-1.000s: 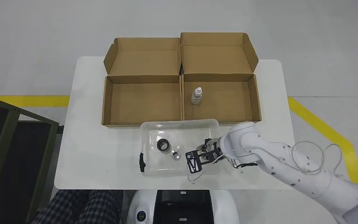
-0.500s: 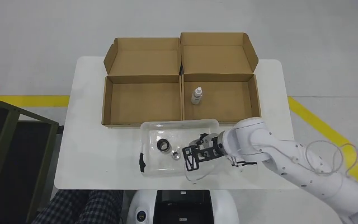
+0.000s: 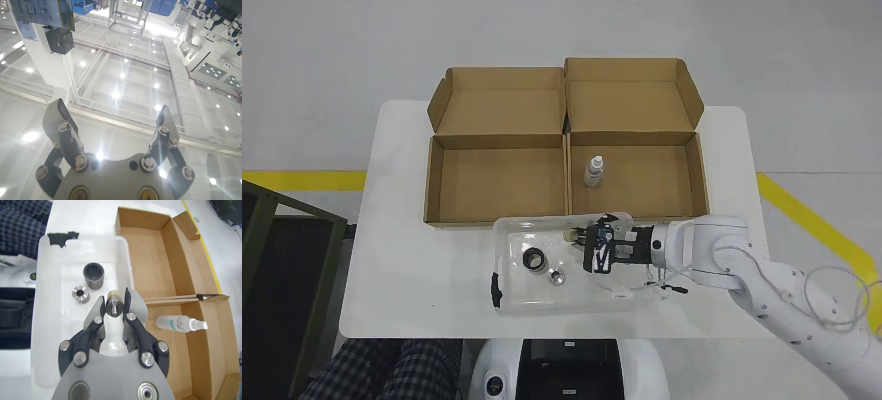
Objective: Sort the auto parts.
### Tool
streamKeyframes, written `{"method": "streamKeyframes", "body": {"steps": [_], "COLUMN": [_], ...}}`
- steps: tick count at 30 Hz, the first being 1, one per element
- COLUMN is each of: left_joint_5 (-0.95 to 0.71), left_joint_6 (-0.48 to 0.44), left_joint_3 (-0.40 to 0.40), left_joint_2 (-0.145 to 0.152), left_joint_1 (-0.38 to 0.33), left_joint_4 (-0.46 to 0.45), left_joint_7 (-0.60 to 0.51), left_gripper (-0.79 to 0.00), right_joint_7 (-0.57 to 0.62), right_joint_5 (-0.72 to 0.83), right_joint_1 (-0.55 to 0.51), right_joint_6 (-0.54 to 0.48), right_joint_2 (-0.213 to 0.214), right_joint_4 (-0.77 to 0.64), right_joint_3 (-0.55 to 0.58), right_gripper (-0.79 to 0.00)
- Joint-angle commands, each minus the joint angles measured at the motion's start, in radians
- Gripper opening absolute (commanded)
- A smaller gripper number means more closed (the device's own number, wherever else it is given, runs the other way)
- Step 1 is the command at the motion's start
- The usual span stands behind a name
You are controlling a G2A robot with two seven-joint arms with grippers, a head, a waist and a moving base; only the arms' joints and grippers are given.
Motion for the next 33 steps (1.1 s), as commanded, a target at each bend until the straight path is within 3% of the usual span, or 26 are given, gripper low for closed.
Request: {"method": "streamKeyframes", "body": {"steps": [1, 8, 15, 22, 33], "left_joint_5": [0.000, 0.000, 0.000, 0.000, 0.000], "left_joint_6": [0.000, 0.000, 0.000, 0.000, 0.000], "left_joint_3": [0.000, 0.000, 0.000, 0.000, 0.000], "left_joint_2": [0.000, 0.000, 0.000, 0.000, 0.000], "left_joint_1": [0.000, 0.000, 0.000, 0.000, 0.000], "left_joint_4": [0.000, 0.000, 0.000, 0.000, 0.000], "left_joint_7": [0.000, 0.000, 0.000, 0.000, 0.000], "left_gripper": [0.000, 0.000, 0.000, 0.000, 0.000], "right_joint_7": [-0.097, -0.353, -0.520, -0.631, -0.696], "right_joint_5": [-0.008, -0.037, -0.006, 0.059, 0.104], "right_joint_1": [-0.033, -0.115, -0.167, -0.201, -0.208], "right_joint_6": [0.024, 0.034, 0.052, 0.121, 0.156], "right_joint_2": [0.004, 0.019, 0.022, 0.015, -0.008], "right_joint_4": [0.004, -0.003, -0.029, -0.053, -0.095], "right_joint_3": [0.029, 0.136, 0.229, 0.307, 0.354], "right_gripper": [-0.785, -0.785, -0.785, -0.785, -0.785]}}
